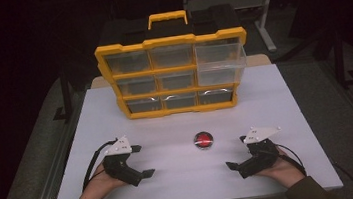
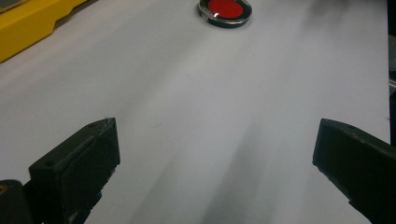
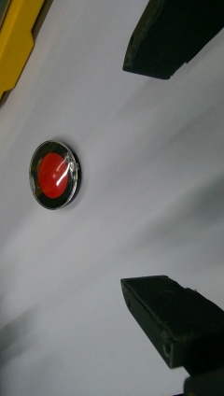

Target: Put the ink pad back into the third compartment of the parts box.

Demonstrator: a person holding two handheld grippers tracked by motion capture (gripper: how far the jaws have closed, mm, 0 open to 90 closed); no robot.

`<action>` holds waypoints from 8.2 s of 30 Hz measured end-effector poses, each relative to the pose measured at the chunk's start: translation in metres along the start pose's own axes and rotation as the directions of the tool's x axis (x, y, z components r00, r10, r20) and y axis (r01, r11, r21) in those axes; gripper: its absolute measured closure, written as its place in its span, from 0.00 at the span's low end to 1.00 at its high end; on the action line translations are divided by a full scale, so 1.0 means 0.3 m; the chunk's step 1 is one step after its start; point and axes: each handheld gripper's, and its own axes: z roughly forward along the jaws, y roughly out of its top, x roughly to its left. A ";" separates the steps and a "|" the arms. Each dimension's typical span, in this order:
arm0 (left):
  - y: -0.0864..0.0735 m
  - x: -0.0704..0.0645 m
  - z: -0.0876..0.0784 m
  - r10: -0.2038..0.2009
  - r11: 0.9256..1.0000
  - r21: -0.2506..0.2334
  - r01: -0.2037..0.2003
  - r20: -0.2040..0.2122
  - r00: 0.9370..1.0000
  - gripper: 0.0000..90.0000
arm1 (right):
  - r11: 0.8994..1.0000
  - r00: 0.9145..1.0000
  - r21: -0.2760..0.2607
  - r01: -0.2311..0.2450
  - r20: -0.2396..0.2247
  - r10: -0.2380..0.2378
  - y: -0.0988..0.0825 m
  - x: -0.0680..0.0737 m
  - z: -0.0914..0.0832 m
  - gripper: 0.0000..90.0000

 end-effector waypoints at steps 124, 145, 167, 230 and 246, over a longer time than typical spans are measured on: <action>0.316 -0.015 0.240 0.126 0.992 -0.030 -0.123 0.150 0.981 0.00 | 1.000 1.000 -0.014 0.004 -0.022 -0.005 0.000 0.007 0.001 0.00; 0.381 -0.026 0.307 0.153 0.988 -0.033 -0.149 0.168 0.974 0.00 | 1.000 1.000 -0.015 0.005 -0.024 -0.005 -0.001 0.007 0.002 0.00; 0.442 -0.016 0.375 0.179 0.984 -0.032 -0.176 0.179 0.967 0.00 | 1.000 1.000 -0.006 0.009 -0.027 -0.009 -0.003 0.010 0.006 0.00; 0.451 -0.017 0.583 0.220 0.939 0.218 -0.265 0.209 0.953 0.06 | 1.000 0.999 -0.005 0.006 -0.035 -0.006 -0.006 0.008 0.008 0.00; 0.438 -0.024 0.596 0.237 0.919 0.265 -0.292 0.219 0.946 0.11 | 1.000 0.999 -0.004 0.009 -0.036 -0.009 -0.006 0.008 0.008 0.00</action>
